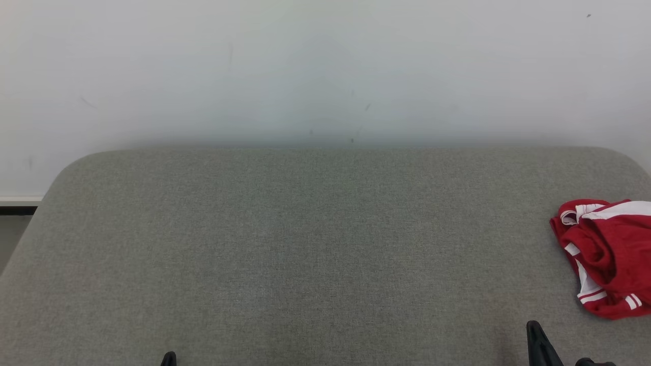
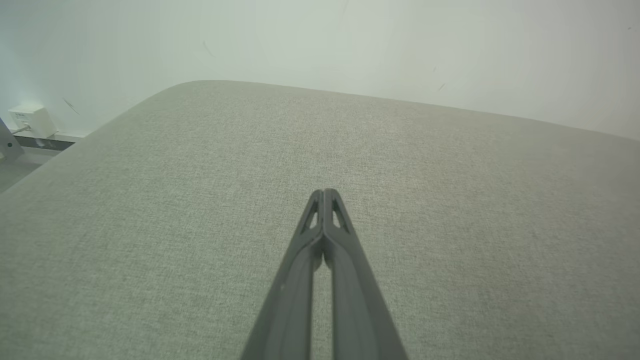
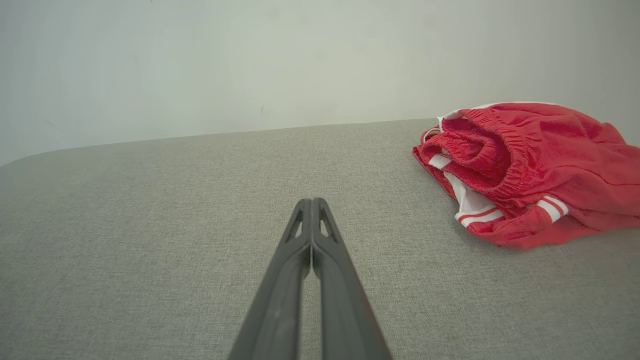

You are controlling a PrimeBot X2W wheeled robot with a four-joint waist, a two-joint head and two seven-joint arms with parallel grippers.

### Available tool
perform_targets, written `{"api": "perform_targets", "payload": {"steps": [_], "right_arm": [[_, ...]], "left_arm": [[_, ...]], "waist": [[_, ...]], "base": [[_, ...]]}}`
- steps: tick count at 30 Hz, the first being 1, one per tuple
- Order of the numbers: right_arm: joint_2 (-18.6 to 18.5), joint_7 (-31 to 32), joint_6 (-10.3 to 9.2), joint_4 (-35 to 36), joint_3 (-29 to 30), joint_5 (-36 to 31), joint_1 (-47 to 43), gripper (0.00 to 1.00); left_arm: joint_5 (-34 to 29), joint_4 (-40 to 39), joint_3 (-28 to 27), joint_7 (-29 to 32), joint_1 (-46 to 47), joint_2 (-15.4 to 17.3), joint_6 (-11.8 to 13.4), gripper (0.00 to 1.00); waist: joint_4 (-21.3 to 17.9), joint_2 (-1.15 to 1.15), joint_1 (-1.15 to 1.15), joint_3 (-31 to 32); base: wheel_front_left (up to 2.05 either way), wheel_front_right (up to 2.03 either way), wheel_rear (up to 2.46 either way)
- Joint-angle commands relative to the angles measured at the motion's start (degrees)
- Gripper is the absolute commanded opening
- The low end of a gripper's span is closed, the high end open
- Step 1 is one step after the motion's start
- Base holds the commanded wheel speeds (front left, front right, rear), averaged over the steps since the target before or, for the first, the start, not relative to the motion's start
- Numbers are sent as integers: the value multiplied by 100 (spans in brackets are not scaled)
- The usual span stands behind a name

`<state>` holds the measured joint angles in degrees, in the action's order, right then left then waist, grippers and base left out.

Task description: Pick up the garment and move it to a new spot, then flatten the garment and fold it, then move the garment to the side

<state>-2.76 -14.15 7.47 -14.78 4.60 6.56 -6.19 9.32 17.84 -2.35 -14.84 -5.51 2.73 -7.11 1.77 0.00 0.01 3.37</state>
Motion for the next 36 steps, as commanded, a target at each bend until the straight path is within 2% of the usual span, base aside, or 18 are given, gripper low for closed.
{"api": "perform_targets", "payload": {"steps": [1, 14, 36], "right_arm": [[-1, 44, 0, 21, 21, 173, 65, 0], [-4, 391, 0, 48, 45, 1645, 271, 0], [-8, 859, 1, 70, 85, 3596, 556, 0]], "left_arm": [[164, -25, -28, 58, 64, 5, -1, 0], [1588, -99, -92, 416, 262, 8, -8, 0], [3475, -192, -182, 896, 535, 12, -19, 0]], "waist": [[-2, 0, 0, -4], [-20, 0, 0, -41], [-50, 0, 0, -100]], "base": [[0, 0, 0], [0, 0, 0], [0, 0, 0]]}}
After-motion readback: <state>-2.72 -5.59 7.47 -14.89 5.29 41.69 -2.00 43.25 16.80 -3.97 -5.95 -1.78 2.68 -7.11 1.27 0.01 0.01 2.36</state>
